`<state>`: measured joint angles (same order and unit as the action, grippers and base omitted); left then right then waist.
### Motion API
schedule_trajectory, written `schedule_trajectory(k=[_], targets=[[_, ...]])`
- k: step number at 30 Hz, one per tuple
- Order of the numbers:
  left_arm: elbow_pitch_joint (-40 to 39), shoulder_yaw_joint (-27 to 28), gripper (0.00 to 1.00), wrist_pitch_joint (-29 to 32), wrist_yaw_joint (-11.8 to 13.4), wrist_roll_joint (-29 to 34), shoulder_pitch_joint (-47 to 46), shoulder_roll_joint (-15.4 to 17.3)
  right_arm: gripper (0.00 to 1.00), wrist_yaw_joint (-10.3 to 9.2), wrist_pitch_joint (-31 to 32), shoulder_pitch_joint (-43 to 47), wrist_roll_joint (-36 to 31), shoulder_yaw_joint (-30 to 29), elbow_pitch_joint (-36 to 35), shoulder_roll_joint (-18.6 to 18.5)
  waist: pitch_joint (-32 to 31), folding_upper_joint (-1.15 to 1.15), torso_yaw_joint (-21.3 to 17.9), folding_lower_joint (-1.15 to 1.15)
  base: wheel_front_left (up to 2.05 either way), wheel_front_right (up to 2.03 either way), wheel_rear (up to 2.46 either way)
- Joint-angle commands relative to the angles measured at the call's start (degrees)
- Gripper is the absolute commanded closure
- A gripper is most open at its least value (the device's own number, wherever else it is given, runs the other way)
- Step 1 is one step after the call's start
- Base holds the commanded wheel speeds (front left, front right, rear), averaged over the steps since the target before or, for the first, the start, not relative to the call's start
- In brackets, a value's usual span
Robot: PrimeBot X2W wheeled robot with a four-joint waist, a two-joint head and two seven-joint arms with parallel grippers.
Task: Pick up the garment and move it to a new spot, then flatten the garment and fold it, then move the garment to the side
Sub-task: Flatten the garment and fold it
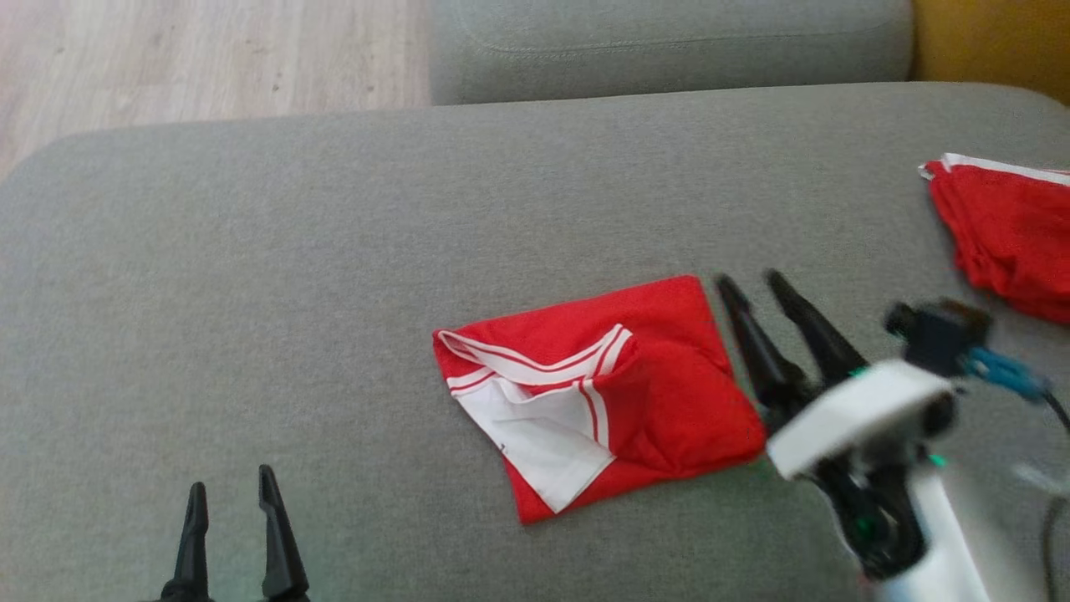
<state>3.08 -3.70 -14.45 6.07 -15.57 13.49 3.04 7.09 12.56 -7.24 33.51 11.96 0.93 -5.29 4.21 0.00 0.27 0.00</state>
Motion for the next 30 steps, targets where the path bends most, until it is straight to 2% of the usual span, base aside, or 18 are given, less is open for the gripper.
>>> schedule_trajectory(k=[1,5,9,15,16,17,18,19,24,30], targets=[[-2.04,1.99,0.0,-0.55,0.19,0.33,-0.68,-0.16,0.0,0.4,-1.25,-0.39,-2.36,-0.65,-3.31,-1.07,-0.31,0.0,-0.41,0.0,0.0,0.0,0.0],[-2.01,2.37,0.0,-0.55,0.0,0.32,-0.47,-0.16,0.0,0.4,-5.28,4.03,-9.88,-7.58,-4.46,-2.86,-1.29,0.0,-0.87,0.0,0.0,0.0,0.0],[-1.82,2.75,0.0,-0.55,-0.09,0.26,0.2,-0.16,0.0,0.4,-9.51,8.08,-16.64,-11.94,-2.21,-3.58,-2.62,0.0,-1.16,0.0,0.0,0.0,0.0],[-1.89,3.23,0.0,-0.55,-0.22,0.25,0.75,-0.16,0.0,0.4,-12.53,9.91,-19.95,-13.08,1.06,-2.43,-3.38,0.0,-1.35,0.0,0.0,0.0,0.0],[-1.93,3.27,0.0,-0.55,-0.23,0.26,0.76,-0.16,0.03,0.4,-12.73,9.57,-20.11,-12.55,1.56,-2.21,-3.37,0.0,-1.39,0.0,0.0,0.0,0.0],[-1.98,3.28,0.0,-0.55,-0.23,0.28,0.74,-0.16,0.4,0.4,-12.76,9.0,-20.19,-11.64,2.03,-2.13,-3.3,0.0,-1.41,0.0,0.0,0.0,0.0],[-2.02,3.26,0.0,-0.55,-0.27,0.33,0.66,-0.16,0.73,0.4,-12.51,8.22,-20.23,-10.36,2.53,-2.21,-3.11,0.0,-1.42,0.0,0.0,0.0,0.0],[-2.06,3.22,0.0,-0.55,-0.34,0.4,0.52,-0.16,1.0,0.4,-12.24,7.19,-20.17,-8.92,2.99,-2.31,-2.86,0.0,-1.38,0.0,0.0,0.0,0.0],[-2.04,2.96,0.0,-0.55,-0.86,0.8,-0.59,-0.16,1.0,0.4,-10.87,-0.54,-19.34,-0.53,7.78,-2.75,-1.08,0.0,-0.89,0.0,0.0,0.0,0.0],[-1.41,2.32,0.0,-0.55,-1.48,1.42,-2.3,-0.16,1.0,0.4,-10.51,-10.01,-17.56,9.63,20.1,-2.58,0.34,0.0,0.91,0.0,0.0,0.0,0.0]])
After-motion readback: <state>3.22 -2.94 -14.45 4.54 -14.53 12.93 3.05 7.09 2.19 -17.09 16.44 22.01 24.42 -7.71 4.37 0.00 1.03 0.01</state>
